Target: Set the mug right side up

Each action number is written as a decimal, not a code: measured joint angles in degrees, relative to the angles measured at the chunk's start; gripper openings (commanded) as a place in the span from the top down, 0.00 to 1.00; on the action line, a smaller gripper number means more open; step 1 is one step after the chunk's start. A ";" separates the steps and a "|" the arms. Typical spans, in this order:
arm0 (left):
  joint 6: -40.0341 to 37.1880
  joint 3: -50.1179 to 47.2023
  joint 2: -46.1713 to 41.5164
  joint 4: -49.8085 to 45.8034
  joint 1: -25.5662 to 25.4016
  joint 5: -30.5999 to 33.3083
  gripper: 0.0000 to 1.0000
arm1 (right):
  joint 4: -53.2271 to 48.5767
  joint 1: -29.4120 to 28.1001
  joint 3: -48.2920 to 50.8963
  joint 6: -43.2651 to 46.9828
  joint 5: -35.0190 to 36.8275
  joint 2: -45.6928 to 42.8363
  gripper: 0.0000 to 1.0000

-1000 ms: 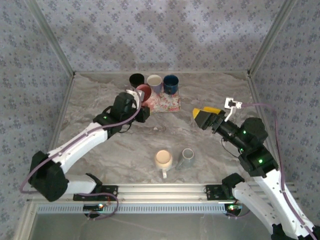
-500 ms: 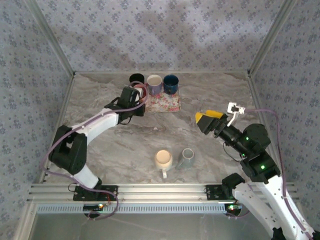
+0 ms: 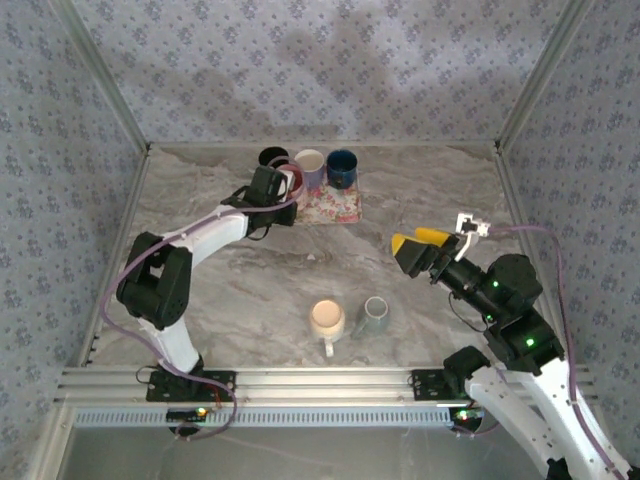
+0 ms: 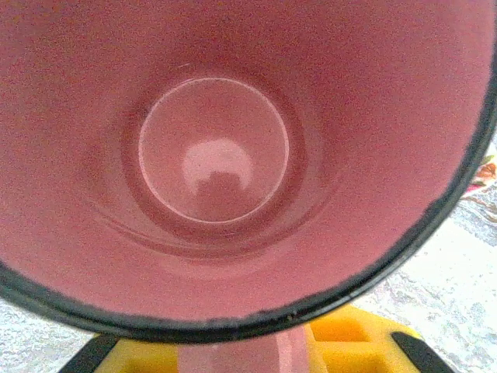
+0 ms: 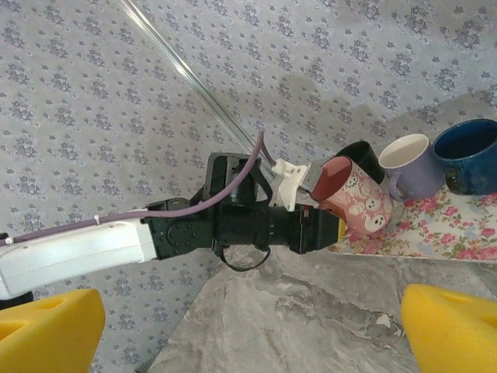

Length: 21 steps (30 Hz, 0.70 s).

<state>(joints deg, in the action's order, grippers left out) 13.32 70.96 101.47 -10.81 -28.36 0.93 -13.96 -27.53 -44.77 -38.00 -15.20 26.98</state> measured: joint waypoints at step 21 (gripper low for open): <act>0.46 -0.04 2.64 -1.95 2.16 3.67 1.00 | -2.19 0.00 0.00 2.12 0.24 0.00 0.00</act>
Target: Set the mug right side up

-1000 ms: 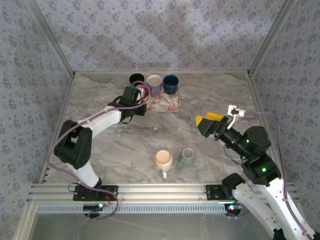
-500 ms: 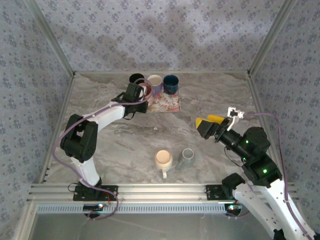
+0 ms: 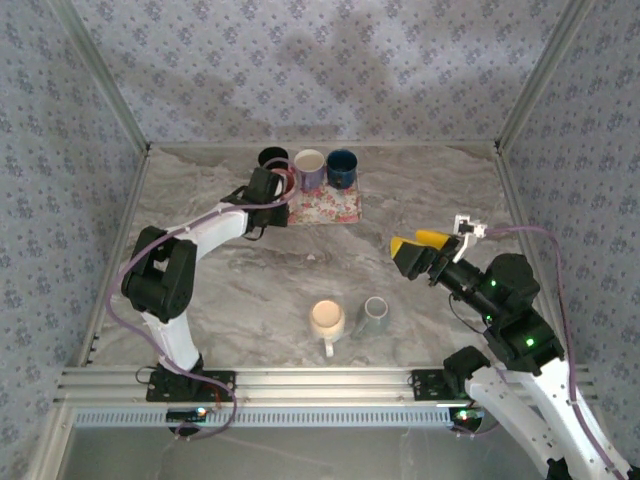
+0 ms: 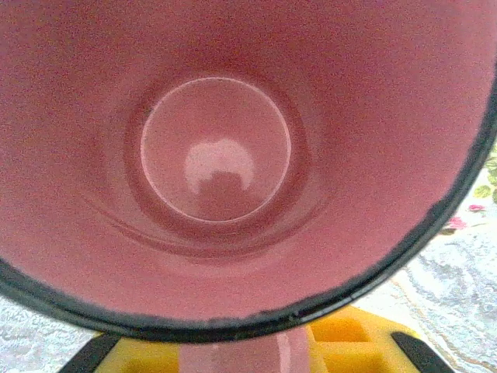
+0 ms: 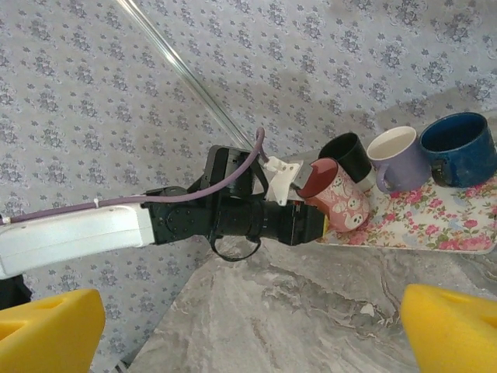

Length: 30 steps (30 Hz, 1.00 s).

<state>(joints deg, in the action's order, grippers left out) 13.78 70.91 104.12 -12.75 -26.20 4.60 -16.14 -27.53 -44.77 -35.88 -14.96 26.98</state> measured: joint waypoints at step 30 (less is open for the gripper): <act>3.39 -0.59 0.15 0.52 0.70 3.67 0.64 | -2.16 -0.02 0.00 0.83 0.68 0.02 0.00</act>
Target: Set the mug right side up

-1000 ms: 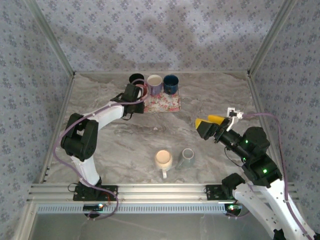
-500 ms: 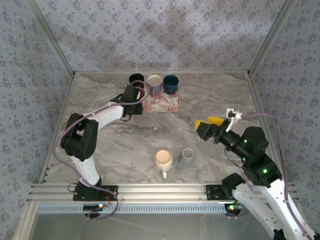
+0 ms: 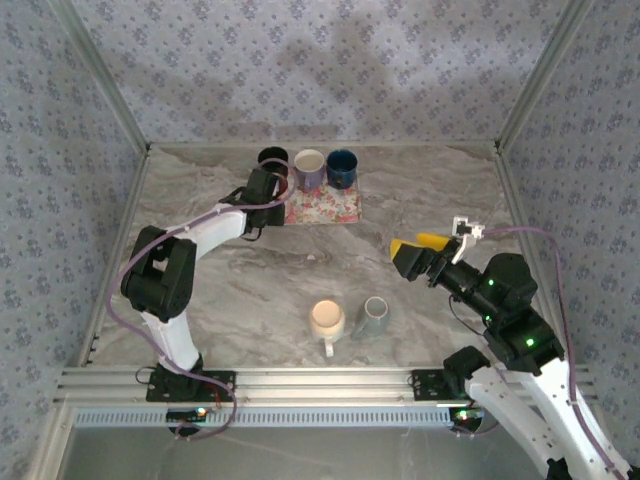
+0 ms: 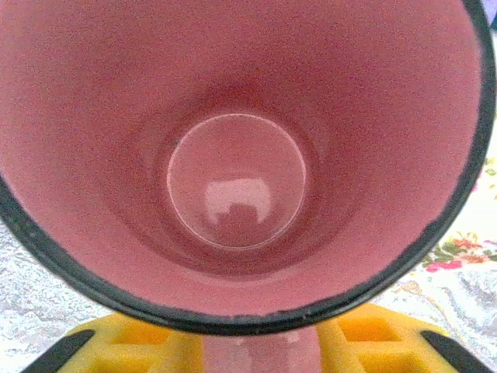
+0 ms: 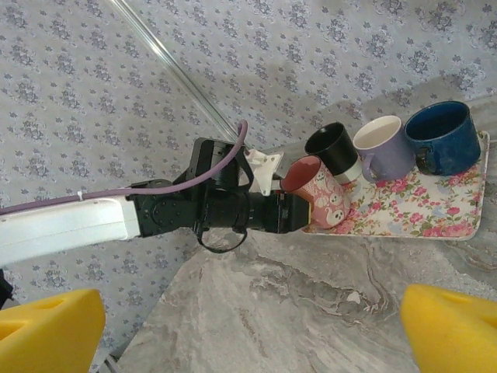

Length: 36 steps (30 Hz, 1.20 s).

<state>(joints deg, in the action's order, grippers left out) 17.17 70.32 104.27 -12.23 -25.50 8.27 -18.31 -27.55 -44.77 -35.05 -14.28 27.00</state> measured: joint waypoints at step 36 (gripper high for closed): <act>0.17 -18.29 -56.81 -16.17 -5.75 7.56 0.31 | -32.89 -35.60 -27.39 -8.02 23.52 50.82 0.00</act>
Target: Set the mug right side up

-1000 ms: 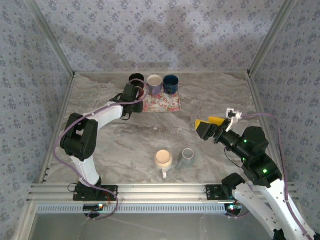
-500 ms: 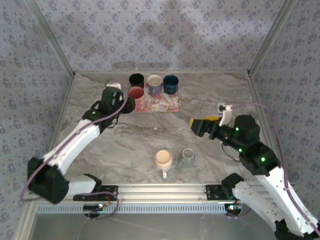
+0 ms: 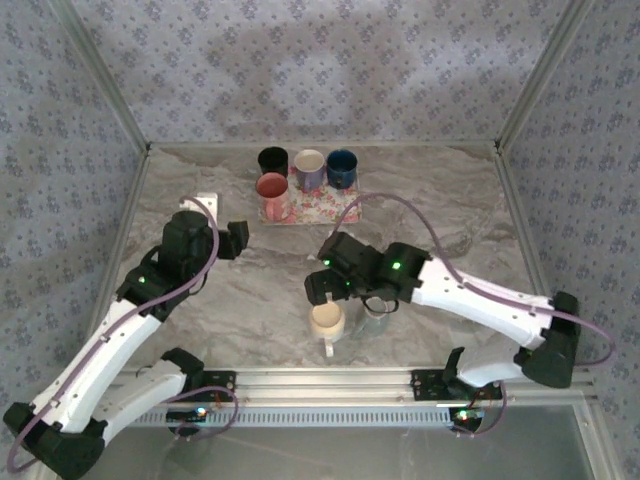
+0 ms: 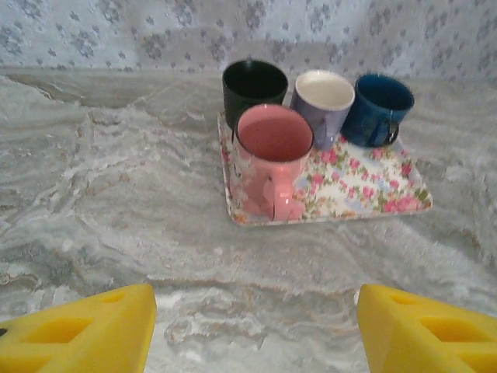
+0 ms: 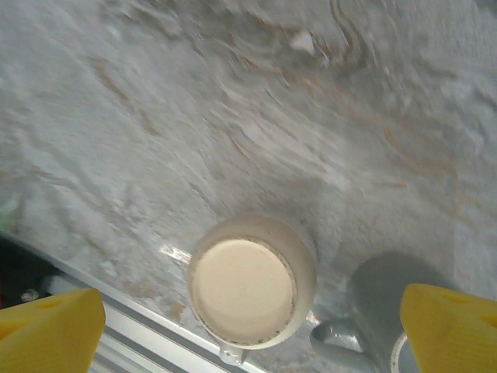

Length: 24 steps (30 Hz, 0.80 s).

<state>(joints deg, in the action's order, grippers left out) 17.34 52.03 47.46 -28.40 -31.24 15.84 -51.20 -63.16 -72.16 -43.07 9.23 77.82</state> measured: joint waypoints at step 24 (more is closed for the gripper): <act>-1.90 -0.87 -8.81 1.22 -6.82 -1.60 0.33 | -8.76 -1.66 -7.93 -16.13 -7.30 20.72 0.00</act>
<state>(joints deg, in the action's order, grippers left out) 15.44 51.16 38.65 -27.18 -38.06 14.24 -59.96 -64.82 -80.09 -59.20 1.93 98.54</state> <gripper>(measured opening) 0.671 0.998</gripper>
